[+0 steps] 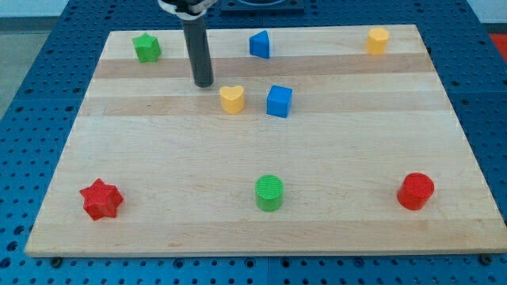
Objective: Push the yellow heart into the blue cube
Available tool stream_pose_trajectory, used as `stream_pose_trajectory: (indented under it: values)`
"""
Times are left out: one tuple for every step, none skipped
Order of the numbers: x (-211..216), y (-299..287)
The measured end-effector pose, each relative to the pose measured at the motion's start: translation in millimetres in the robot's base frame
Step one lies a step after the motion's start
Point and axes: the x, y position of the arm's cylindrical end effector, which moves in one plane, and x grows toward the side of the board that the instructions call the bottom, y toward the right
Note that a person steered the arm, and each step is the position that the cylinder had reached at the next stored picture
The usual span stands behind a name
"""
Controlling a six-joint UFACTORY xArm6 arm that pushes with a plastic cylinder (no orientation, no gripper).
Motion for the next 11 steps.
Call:
stream_pose_trajectory:
  values:
    - [18.2,-10.4]
    - [34.1,-8.0]
    - [46.6,18.5]
    - [48.7,52.5]
    - [48.6,75.7]
    - [48.6,79.6]
    - [48.6,78.8]
    - [48.6,75.8]
    - [48.5,71.9]
    - [41.8,46.9]
    - [30.8,-21.4]
